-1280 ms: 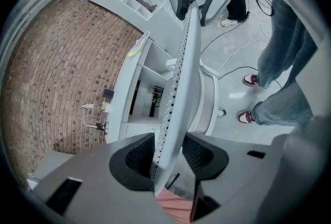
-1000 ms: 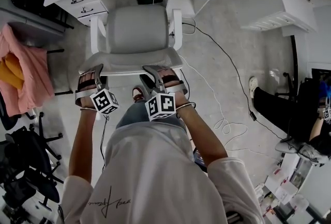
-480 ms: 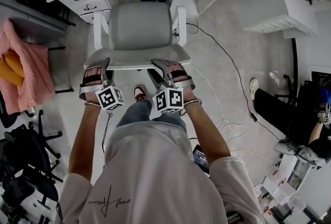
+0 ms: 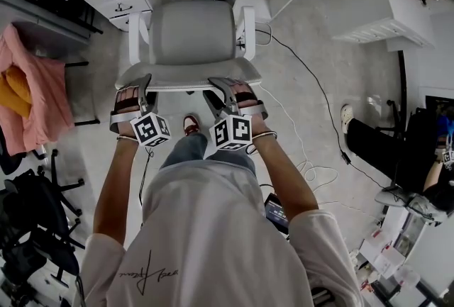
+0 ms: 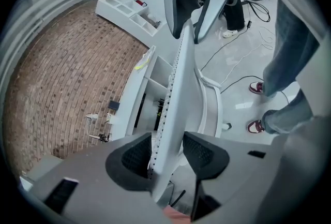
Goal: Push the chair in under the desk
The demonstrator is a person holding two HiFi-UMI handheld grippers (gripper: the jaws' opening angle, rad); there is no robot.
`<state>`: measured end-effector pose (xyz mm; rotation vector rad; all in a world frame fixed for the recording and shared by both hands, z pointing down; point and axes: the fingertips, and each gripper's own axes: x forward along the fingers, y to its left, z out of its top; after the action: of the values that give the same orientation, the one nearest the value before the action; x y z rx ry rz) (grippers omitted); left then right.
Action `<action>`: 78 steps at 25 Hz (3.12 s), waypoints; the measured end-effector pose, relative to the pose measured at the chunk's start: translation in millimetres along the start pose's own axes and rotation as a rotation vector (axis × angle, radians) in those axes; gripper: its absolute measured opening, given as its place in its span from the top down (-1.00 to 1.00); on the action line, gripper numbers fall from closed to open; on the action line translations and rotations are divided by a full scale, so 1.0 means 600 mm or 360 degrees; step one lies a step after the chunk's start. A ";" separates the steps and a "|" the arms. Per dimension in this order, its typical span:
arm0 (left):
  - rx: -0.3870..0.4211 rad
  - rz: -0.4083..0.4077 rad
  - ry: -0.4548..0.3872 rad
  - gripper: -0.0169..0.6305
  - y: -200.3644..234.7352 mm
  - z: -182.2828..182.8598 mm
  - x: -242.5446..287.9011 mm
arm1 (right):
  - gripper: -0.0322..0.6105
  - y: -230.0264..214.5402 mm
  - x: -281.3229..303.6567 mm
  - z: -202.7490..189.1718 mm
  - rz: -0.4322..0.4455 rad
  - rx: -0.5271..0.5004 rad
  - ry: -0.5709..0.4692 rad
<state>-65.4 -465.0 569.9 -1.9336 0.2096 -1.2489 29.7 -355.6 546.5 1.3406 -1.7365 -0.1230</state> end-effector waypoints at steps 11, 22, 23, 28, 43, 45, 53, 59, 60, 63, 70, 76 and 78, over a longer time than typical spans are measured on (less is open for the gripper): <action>-0.0193 -0.0038 -0.0082 0.34 -0.002 0.015 -0.010 | 0.37 0.000 -0.001 -0.007 0.0139 0.0145 0.0058; -0.0514 -0.0141 -0.0211 0.32 -0.002 0.035 -0.042 | 0.40 -0.005 -0.028 0.000 0.0233 0.0295 0.0042; -0.0529 -0.0145 -0.0220 0.32 -0.001 0.037 -0.044 | 0.40 -0.006 -0.031 0.000 0.0226 0.0302 0.0038; -0.0616 -0.0098 -0.0353 0.35 0.011 0.052 -0.078 | 0.43 -0.014 -0.047 0.005 0.0192 0.0409 0.0009; -0.1264 -0.0164 -0.0719 0.59 0.067 0.101 -0.168 | 0.78 -0.055 -0.097 0.073 0.0227 0.0820 -0.0144; -0.1314 -0.0177 -0.0763 0.63 0.071 0.107 -0.182 | 0.78 -0.063 -0.109 0.087 0.0238 0.0900 -0.0202; -0.1484 -0.0200 -0.0866 0.86 0.093 0.104 -0.223 | 0.81 -0.072 -0.148 0.106 0.0308 0.1061 -0.0319; -0.1613 -0.0270 -0.0933 0.93 0.103 0.098 -0.242 | 0.82 -0.075 -0.172 0.110 0.0255 0.1106 -0.0366; -0.1609 -0.0285 -0.0938 0.93 0.102 0.100 -0.244 | 0.82 -0.072 -0.173 0.110 0.0258 0.1102 -0.0362; -0.1572 -0.0317 -0.0949 0.93 0.099 0.106 -0.247 | 0.82 -0.067 -0.174 0.113 0.0268 0.1107 -0.0364; -0.1463 -0.0287 -0.0974 0.94 0.108 0.121 -0.254 | 0.82 -0.079 -0.174 0.119 0.0237 0.1102 -0.0404; -0.1470 -0.0302 -0.0977 0.94 0.108 0.121 -0.259 | 0.82 -0.076 -0.175 0.122 0.0249 0.1090 -0.0406; -0.1483 -0.0307 -0.0974 0.94 0.107 0.119 -0.258 | 0.82 -0.075 -0.173 0.123 0.0247 0.1084 -0.0407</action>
<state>-66.3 -387.9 404.9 -3.1008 0.3226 -0.6221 10.4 -321.1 417.2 1.7097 -2.2021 0.4411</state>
